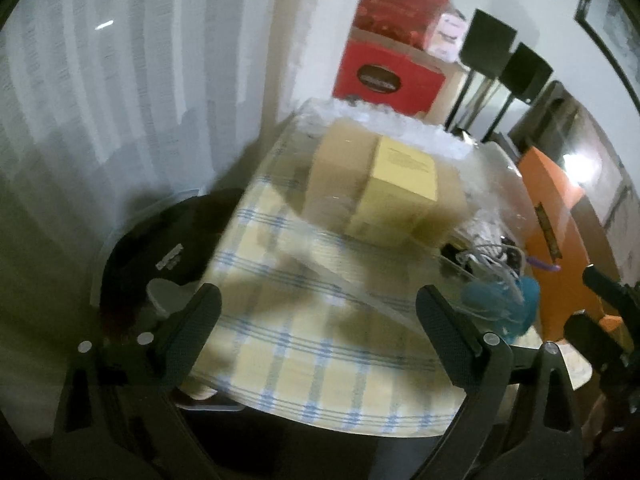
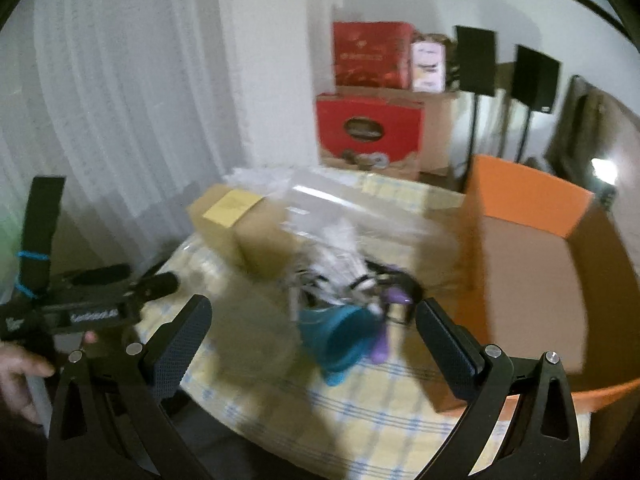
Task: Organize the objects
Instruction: 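Grasp the clear plastic tube with the right gripper while the left gripper approaches the tan sponge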
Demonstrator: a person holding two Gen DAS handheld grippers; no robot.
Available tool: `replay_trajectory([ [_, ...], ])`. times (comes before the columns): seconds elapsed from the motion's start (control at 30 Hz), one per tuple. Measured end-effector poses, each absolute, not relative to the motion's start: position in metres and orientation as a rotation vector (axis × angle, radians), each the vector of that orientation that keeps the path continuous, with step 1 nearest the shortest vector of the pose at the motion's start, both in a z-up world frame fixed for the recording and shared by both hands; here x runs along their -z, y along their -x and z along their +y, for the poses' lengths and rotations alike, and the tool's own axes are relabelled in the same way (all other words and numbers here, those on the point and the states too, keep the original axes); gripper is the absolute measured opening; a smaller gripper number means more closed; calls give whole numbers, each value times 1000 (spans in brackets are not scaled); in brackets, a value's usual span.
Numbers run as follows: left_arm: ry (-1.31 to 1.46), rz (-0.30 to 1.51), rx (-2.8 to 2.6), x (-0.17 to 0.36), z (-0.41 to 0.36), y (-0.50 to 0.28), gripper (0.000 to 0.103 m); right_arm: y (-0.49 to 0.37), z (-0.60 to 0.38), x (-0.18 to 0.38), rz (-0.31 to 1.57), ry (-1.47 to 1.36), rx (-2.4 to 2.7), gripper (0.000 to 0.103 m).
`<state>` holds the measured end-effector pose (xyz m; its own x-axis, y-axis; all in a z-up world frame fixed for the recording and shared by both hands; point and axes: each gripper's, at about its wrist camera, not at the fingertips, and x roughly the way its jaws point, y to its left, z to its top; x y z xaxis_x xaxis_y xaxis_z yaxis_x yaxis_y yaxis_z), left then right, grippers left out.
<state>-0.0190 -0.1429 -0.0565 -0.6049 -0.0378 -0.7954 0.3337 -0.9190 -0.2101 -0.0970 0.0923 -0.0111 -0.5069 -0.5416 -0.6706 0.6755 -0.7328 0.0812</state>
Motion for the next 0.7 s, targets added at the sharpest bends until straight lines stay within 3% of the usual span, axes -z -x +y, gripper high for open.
replay_trajectory([
  [0.7,-1167,535,2515,55,-199,12,98,105,-28,66,642,-887,1864,101],
])
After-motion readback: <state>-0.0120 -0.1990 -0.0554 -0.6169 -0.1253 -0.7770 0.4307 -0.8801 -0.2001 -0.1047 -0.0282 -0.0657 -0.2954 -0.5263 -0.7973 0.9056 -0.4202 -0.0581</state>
